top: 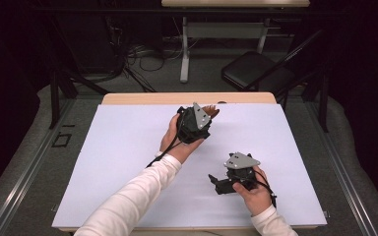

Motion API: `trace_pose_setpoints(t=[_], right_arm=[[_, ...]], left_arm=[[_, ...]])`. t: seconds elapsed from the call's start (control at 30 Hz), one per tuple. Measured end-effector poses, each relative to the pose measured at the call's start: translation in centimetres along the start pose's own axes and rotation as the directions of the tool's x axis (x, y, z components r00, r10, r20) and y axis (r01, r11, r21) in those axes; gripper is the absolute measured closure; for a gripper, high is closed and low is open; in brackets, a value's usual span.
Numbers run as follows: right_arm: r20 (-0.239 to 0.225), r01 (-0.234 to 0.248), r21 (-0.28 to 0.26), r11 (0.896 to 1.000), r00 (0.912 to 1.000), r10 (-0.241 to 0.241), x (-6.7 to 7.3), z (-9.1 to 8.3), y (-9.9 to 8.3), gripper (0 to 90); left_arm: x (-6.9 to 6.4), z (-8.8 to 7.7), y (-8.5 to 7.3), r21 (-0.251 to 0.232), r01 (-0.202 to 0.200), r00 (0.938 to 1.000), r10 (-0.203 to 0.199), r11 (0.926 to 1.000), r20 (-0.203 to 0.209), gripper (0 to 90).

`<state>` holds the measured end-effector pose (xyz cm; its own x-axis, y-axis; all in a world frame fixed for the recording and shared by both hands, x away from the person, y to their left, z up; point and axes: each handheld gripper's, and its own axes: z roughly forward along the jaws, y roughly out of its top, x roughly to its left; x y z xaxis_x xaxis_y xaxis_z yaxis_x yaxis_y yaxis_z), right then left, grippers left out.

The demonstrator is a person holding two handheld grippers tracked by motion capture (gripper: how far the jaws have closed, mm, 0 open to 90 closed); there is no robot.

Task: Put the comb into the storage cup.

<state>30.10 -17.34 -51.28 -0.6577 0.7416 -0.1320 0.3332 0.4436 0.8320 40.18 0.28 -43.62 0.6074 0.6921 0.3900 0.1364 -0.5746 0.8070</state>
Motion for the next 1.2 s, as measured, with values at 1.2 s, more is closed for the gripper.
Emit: trace_pose_setpoints(t=[1.2], right_arm=[[0.006,-0.001,0.0,1.0,1.0,0.001,-0.05,-0.05,-0.06,1.6]], left_arm=[[0.86,-0.71,0.06,-0.026,0.102,0.9936,-0.101,0.9944,0.05,0.6]])
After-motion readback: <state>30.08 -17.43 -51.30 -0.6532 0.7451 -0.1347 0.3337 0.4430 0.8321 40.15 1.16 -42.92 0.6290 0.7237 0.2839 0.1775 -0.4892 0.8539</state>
